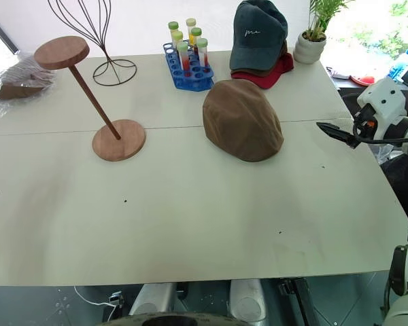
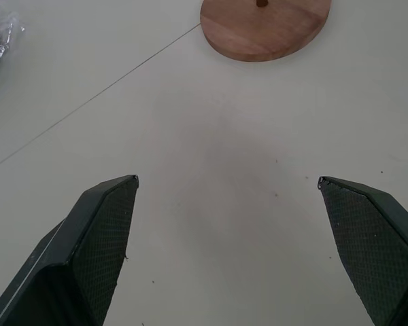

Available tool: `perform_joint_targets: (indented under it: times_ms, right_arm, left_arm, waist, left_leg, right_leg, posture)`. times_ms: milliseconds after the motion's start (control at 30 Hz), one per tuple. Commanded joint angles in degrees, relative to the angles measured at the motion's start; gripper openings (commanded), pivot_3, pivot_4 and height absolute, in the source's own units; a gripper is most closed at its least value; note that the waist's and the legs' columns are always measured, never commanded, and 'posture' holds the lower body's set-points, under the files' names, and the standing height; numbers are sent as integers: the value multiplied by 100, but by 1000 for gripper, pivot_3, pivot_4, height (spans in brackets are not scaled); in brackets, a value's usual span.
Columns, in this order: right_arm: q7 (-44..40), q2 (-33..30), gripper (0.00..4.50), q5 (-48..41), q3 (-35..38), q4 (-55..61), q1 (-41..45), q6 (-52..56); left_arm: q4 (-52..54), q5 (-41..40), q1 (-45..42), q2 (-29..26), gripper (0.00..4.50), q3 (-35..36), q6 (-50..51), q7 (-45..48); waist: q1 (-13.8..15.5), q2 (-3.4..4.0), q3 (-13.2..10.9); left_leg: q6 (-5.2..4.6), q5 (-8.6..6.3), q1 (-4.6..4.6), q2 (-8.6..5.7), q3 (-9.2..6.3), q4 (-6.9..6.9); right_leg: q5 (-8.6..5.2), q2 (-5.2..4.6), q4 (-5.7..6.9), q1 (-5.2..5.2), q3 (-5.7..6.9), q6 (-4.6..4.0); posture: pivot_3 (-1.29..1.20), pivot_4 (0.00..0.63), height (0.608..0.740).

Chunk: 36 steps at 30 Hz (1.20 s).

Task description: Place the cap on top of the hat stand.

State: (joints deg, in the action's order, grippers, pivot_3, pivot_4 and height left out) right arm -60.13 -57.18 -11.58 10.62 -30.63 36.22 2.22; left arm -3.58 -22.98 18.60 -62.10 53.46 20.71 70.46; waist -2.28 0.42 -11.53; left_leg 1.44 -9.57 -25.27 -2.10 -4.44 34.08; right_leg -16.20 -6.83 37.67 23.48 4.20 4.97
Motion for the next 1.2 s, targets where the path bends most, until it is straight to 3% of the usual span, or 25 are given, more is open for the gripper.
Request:
perform_joint_targets:
  times_ms: [33, 600, 767, 967, 1200]
  right_arm:
    - [-51, -107, 4500, -101, 185, -21, 193, -144]
    - [-179, -85, 4500, -197, 218, -239, 202, -278]
    - [-397, -131, 4500, -235, 145, -64, 228, -233]
    - [-633, -124, 4500, -235, -61, 1016, 176, 2]
    - [-207, 186, 4500, 354, -777, 2942, -375, 152]
  left_arm:
    - [4, -2, -64, -122, 4402, 245, -85, 24]
    - [407, -382, -352, -118, 4402, 120, 644, 99]
    - [1023, -1111, -877, -259, 4402, -47, 1418, 81]
    - [1831, -2161, -1898, -499, 4402, -895, 2265, -40]
    - [1862, -2440, -3639, -598, 4402, -2966, 2243, 232]
  waist:
    - [0, 0, 0]
    - [-9, 0, 0]
    - [11, -4, -2]
    - [12, -3, -2]
    - [6, -10, -2]
  left_leg:
    - [0, 0, 0, 0, 0, 0]
    - [-1, 1, 4, 1, 4, 8]
    - [-2, 1, 6, 2, 5, 13]
    - [-2, 2, 11, 1, 7, 25]
    - [-3, 2, 26, 4, 26, 24]
  right_leg:
    - [0, 0, 0, 0, 0, 0]
    - [10, 4, 1, -6, -4, 7]
    - [14, 6, 3, -8, -7, 9]
    - [23, 7, 4, -13, -26, 17]
    - [26, 18, 28, -12, -40, 23]
  posture:
    - [0, 150, 728]
    - [0, 150, 728]
    - [0, 150, 728]
    - [0, 150, 728]
    - [0, 150, 728]
